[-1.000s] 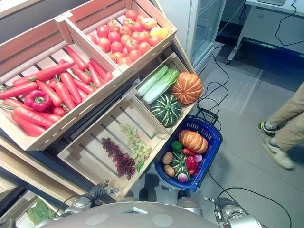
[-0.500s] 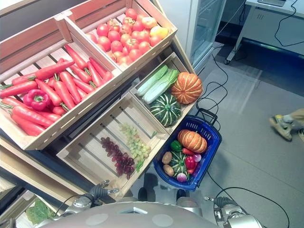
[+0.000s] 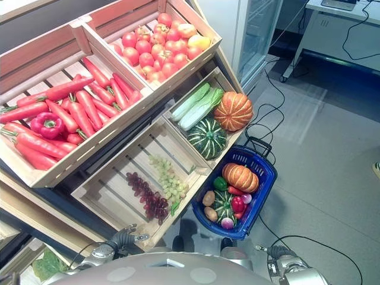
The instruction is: Pick up fruits and vegetables into the basket
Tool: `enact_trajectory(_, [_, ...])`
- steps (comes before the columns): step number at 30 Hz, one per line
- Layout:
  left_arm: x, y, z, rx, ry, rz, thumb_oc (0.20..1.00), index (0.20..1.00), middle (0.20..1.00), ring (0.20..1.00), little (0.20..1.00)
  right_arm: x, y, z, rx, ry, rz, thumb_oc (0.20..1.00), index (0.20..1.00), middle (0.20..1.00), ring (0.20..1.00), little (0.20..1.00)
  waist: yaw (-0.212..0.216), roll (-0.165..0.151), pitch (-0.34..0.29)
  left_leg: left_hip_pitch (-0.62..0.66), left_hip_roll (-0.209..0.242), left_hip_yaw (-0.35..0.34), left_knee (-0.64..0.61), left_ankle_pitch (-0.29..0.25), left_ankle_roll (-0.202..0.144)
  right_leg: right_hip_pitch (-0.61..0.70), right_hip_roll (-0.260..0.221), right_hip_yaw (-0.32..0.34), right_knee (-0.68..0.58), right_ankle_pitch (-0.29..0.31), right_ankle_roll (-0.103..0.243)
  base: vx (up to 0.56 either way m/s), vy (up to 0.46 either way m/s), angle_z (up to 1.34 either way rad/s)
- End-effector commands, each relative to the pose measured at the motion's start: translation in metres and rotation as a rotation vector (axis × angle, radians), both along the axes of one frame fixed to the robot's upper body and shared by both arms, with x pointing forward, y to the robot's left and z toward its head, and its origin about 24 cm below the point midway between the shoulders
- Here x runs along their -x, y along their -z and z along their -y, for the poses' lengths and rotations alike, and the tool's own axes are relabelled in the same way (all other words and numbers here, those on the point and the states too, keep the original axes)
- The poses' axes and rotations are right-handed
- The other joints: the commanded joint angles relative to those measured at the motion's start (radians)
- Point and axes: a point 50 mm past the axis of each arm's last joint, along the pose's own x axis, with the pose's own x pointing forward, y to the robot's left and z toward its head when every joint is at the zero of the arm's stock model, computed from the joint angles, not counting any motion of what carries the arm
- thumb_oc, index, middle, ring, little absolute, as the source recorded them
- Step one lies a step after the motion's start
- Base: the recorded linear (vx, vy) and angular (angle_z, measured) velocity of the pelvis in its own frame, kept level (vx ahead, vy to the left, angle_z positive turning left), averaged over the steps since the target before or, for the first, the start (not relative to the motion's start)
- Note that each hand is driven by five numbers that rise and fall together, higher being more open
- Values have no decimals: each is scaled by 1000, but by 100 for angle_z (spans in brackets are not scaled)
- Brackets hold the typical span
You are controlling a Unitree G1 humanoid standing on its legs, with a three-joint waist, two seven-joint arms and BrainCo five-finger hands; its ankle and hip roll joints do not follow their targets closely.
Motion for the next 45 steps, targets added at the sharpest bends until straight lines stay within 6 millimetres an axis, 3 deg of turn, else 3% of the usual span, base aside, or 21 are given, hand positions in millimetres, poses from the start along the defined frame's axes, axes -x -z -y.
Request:
enact_trajectory(1, [-19, -5, -5, -23, 12, 33, 1000, 1000, 1000, 1000, 1000, -12, -1, -2, 14, 12, 14, 1000, 1000, 1000, 1000, 1000, 16, -34, 10, 21, -13, 9, 4, -113, -5, 11, -64, -15, 16, -28, 100, 42, -9, 0])
enact_trajectory(15, [-18, -6, -7, -9, -36, 47, 1000, 1000, 1000, 1000, 1000, -17, -4, 3, 30, 25, 30, 1000, 1000, 1000, 1000, 1000, 21, -21, 49, -40, -8, 6, 4, -86, -11, -49, -67, -11, 10, -1, 108, -25, -3, -1])
enact_trajectory(16, [-42, -14, -4, 14, -66, 132, 1000, 1000, 1000, 1000, 1000, -45, -13, 7, 51, 25, 121, 1000, 1000, 1000, 1000, 1000, 20, -7, 144, -142, -13, -12, 4, -47, -7, -149, -63, -10, 10, 26, 98, -375, -27, -6])
enact_trajectory(24, [-82, -30, 6, 35, -52, 271, 1000, 1000, 1000, 1000, 1000, -88, -27, 4, 45, 34, 261, 1000, 1000, 1000, 1000, 1000, 7, -2, 251, -267, -19, -36, 4, -5, -7, -272, -41, -1, 10, 55, 88, -196, -32, 2])
enact_trajectory(29, [-137, -67, 19, 157, -66, 521, 1000, 1000, 1000, 1000, 1000, -117, -42, 8, 53, 31, 334, 1000, 1000, 1000, 1000, 1000, 10, 0, 317, -312, -25, -33, 4, 14, -9, -335, -37, -17, 54, 52, 75, -120, -1, -3])
enact_trajectory(34, [-174, -103, 31, 239, -20, 709, 1000, 1000, 1000, 1000, 1000, -130, -50, 12, 61, 36, 377, 1000, 1000, 1000, 1000, 1000, 19, 10, 366, -359, -38, -38, 61, 2, -5, -380, -39, -25, 123, 27, 62, -84, 1, -3])
enact_trajectory(40, [-197, -134, 37, 269, 38, 837, 1000, 1000, 1000, 1000, 1000, -142, -57, 10, 62, 32, 414, 1000, 1000, 1000, 1000, 1000, 20, 14, 391, -386, -38, -23, 82, -6, -1, -409, -44, -31, 150, 22, 64, -40, -5, 2])
enact_trajectory(45, [-217, -171, 46, 301, 108, 976, 1000, 1000, 1000, 1000, 1000, -159, -68, 12, 70, 29, 453, 1000, 1000, 1000, 1000, 1000, 17, 15, 420, -424, -37, -7, 113, -11, 1, -447, -50, -35, 178, 24, 67, -54, 6, -4])
